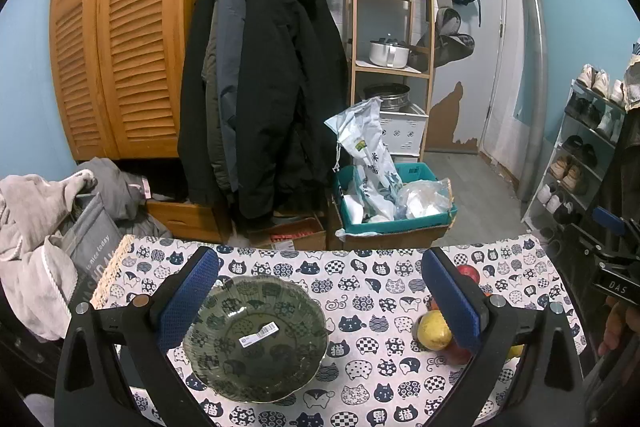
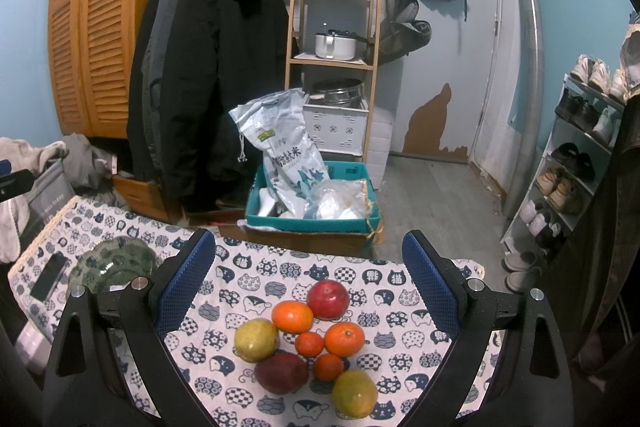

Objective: Organize fruits

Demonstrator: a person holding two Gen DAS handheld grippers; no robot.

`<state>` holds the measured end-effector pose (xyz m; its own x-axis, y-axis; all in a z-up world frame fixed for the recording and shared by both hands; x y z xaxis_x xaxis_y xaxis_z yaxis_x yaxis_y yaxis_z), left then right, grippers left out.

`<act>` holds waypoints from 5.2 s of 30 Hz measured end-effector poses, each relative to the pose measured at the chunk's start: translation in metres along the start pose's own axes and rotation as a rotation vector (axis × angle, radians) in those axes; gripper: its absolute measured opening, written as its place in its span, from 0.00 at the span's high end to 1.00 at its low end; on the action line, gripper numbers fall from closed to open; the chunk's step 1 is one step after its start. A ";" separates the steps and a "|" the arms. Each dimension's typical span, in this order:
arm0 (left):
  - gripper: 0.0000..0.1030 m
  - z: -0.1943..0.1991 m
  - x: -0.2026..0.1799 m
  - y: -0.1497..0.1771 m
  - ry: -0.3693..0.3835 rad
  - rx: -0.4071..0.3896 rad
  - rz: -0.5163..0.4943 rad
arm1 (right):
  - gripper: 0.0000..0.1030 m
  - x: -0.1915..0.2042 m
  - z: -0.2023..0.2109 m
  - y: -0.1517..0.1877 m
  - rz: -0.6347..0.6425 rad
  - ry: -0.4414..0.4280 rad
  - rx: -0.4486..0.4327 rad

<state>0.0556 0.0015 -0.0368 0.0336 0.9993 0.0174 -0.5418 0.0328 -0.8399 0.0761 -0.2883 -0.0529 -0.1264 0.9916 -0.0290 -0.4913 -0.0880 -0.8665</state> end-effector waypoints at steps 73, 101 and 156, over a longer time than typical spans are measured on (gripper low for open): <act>0.01 -0.153 -0.114 0.141 0.147 0.513 -0.091 | 0.10 -0.086 -0.107 0.195 -0.121 0.037 0.634; 0.01 -0.221 -0.170 0.178 0.229 0.691 -0.021 | 0.34 -0.099 -0.143 0.246 -0.157 0.013 0.759; 0.35 -0.171 -0.134 0.124 0.162 0.449 -0.067 | 0.35 -0.058 -0.125 0.114 -0.111 0.034 0.425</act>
<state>0.1272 -0.1313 -0.2358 0.1914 0.9802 -0.0511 -0.8420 0.1371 -0.5218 0.1350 -0.3444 -0.2118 -0.0279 0.9991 0.0304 -0.8123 -0.0049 -0.5833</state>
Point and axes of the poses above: each gripper's, at about its wrist camera, not at the fingertips, and z roughly against the way its jaws point, x to its left, y to its underside, the point moved 7 cm from there along -z, roughly the way its jaws point, and after that the axes turned 2 degrees about -z, right-handed, at the moved point
